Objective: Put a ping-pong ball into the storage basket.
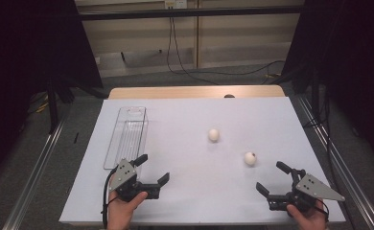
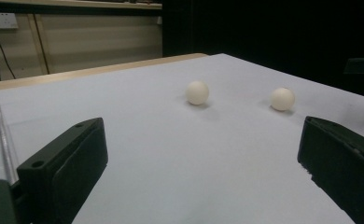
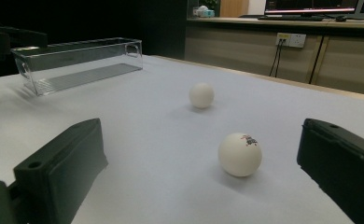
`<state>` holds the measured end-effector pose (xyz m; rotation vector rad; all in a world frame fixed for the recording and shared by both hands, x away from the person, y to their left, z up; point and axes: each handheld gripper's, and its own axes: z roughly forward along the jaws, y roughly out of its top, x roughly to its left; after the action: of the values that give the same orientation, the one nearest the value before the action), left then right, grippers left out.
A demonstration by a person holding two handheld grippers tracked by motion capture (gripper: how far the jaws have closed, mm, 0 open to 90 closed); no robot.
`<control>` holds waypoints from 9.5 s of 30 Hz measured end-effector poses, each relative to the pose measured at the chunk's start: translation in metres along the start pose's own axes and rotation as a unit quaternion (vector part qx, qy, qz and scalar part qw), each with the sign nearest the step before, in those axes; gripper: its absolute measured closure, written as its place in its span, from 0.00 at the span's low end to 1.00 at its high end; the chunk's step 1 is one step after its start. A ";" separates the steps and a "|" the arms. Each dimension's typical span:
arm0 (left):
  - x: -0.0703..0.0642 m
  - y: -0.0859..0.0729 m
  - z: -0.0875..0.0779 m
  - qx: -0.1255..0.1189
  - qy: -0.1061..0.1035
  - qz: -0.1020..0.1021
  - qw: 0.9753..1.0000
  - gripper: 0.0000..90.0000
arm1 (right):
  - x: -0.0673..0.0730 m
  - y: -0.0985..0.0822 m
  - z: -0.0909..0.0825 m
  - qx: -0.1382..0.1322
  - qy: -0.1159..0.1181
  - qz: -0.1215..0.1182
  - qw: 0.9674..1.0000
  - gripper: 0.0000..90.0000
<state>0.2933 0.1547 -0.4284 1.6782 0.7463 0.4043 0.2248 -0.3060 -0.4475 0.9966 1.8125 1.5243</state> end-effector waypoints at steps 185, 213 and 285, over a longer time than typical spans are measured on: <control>-0.074 0.012 0.152 0.096 -0.082 0.015 0.992 0.02 | -0.001 0.000 0.003 -0.001 0.013 0.004 1.000 0.01; -0.083 0.015 0.170 0.108 -0.081 0.020 0.991 0.03 | -0.002 0.001 0.002 -0.002 0.012 0.004 1.000 0.01; -0.097 0.019 0.206 0.128 -0.094 0.023 0.987 0.03 | -0.001 0.001 0.002 -0.003 0.015 0.004 1.000 0.01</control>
<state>0.3562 -0.0635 -0.4484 1.9466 0.6413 0.1830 0.2276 -0.3059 -0.4471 0.9846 1.8254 1.5567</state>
